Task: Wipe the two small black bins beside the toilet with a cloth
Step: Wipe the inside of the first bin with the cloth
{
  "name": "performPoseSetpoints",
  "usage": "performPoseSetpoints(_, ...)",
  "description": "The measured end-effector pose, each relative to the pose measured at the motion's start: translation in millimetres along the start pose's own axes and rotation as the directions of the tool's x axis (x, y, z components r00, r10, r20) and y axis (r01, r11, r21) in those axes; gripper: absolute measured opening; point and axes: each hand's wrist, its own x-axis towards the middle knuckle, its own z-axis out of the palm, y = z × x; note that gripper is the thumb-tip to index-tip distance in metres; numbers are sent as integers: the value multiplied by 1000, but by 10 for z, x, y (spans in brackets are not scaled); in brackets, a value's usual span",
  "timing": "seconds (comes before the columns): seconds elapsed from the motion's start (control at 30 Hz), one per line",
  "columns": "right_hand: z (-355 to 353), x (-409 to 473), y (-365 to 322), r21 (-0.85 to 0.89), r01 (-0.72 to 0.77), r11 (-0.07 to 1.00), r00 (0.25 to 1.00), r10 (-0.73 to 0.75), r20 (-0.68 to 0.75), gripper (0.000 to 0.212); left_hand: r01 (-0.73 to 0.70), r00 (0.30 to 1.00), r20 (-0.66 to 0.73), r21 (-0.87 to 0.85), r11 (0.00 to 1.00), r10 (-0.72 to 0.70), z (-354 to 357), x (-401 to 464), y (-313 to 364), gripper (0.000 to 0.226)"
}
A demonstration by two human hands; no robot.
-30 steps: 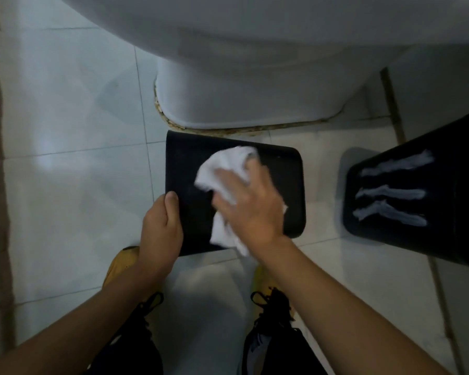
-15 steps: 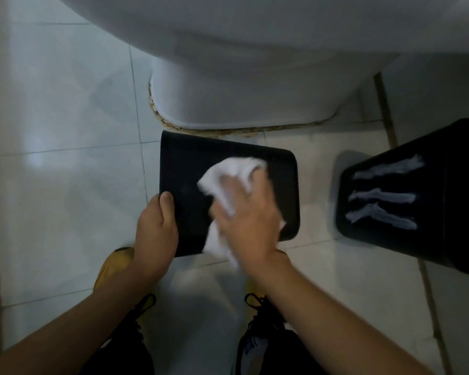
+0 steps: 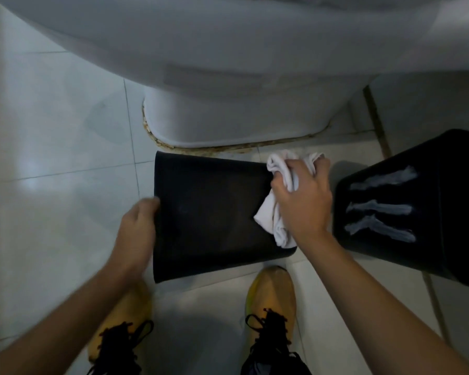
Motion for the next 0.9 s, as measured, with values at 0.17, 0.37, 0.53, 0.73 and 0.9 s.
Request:
performPoseSetpoints(0.17, -36, -125, -18, 80, -92, 993, 996, 93, -13, 31, 279, 944, 221, -130, 951, -246, 4, 596, 616, 49)
performPoseSetpoints(0.37, -292, -194, 23, 188, -138, 973, 983, 158, -96, 31, 98, 994, 49, -47, 994, -95, 203, 370, 672, 36)
performPoseSetpoints(0.53, -632, -326, -22, 335, -132, 933, 965, 198, -172, 24, -76, 991, 102, -152, 986, 92, 68, -282, 492, 29)
performPoseSetpoints(0.73, -789, -546, -355, 305, 39, 951, 985, 15, -173, 36, -82, 995, 33, -224, 971, 92, -14, -417, 219, 27)
performPoseSetpoints(0.9, -678, -747, -858, 198, 429, 882, 903, -416, -102, 31, -369, 924, -76, 78, 926, 375, -31, -427, 148, 25)
